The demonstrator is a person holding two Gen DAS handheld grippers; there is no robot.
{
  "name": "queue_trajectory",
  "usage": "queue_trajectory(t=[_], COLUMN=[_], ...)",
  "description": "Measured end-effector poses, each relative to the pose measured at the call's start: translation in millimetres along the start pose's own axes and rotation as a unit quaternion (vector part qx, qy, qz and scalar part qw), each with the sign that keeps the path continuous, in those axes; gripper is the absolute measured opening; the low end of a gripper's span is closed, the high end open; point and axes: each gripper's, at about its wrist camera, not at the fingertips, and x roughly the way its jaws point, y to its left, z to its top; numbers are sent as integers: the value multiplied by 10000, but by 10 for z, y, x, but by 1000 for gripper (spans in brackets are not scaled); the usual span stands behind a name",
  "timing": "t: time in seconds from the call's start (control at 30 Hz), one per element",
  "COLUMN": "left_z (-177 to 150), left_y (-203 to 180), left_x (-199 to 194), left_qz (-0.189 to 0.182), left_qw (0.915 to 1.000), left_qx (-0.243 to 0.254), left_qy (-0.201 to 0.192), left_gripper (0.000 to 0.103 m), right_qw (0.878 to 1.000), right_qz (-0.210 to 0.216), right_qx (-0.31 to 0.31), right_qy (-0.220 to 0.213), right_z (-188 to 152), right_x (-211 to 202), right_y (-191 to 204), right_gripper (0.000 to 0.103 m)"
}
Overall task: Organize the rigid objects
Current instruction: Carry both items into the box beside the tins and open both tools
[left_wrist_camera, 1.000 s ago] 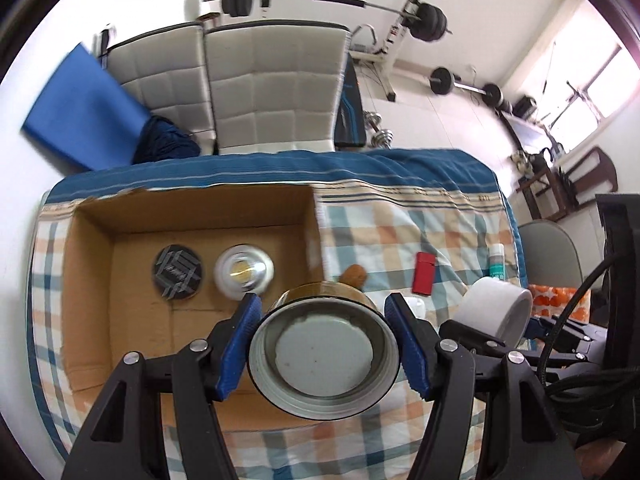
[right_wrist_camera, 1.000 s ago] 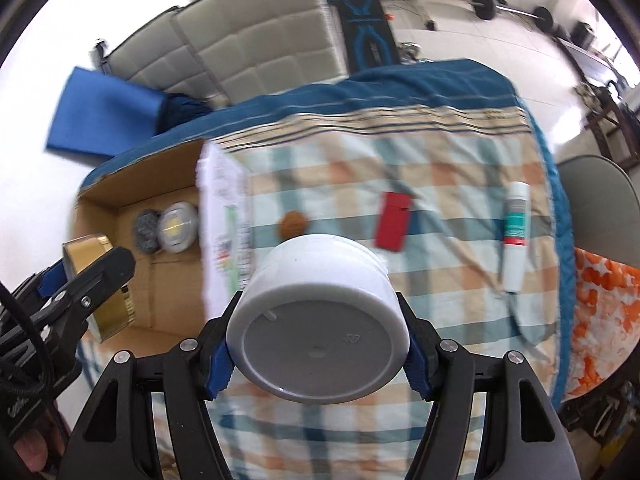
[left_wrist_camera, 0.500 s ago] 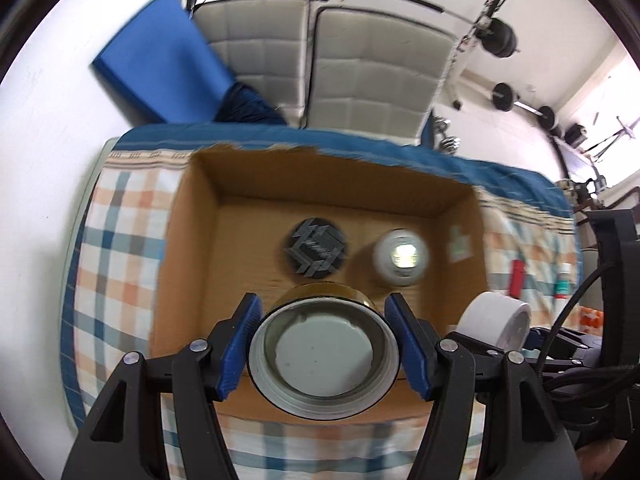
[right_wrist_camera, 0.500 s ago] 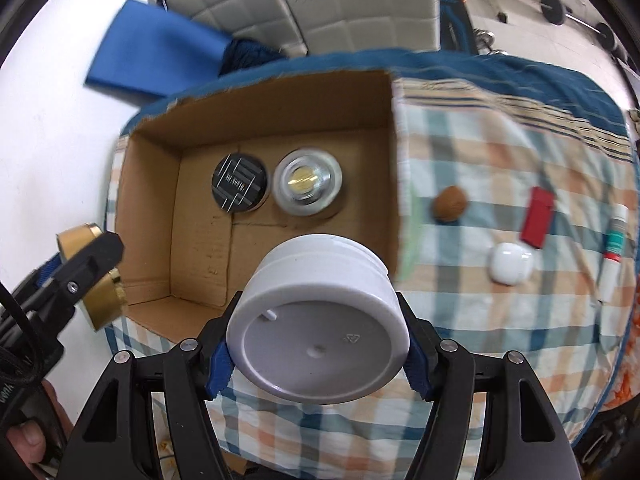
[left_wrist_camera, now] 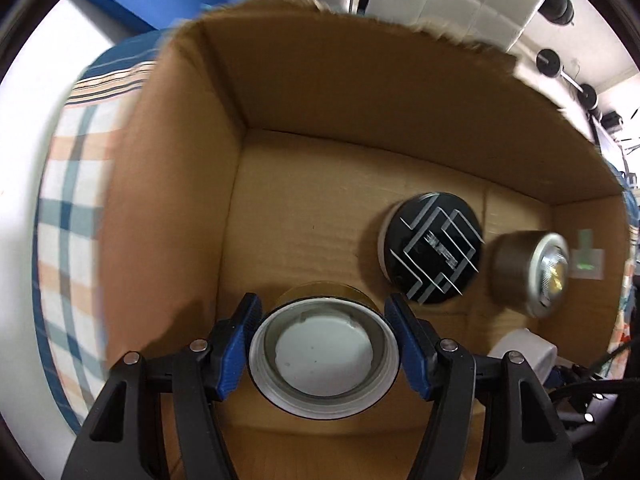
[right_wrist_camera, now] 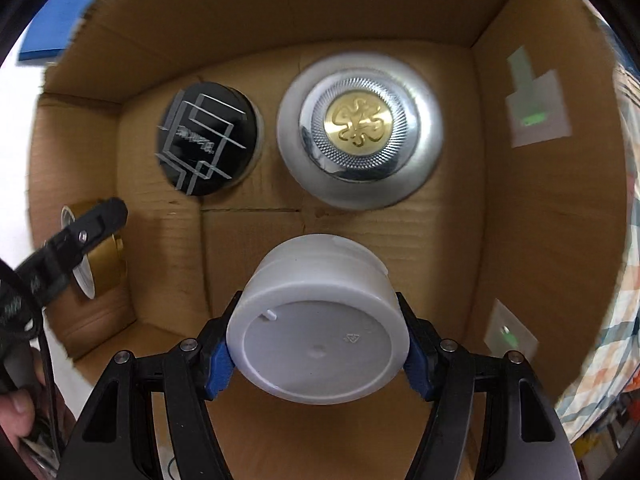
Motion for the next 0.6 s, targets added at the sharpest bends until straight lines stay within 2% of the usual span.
queue_trajectory(t=[0.2, 0.6], left_z=[164, 314], left_y=[-148, -182], left_x=[195, 310], left_qz=[460, 434], left_qw=[9982, 9981], left_qx=[390, 431], left_qy=[22, 54], left_gripper=[62, 62], right_qw=[9997, 9982], right_qz=[-191, -489], right_qx=[150, 337], right_qy=[100, -46], right_z=[150, 355], right_x=[152, 183], right_y=[-24, -108], right_gripper=[70, 71])
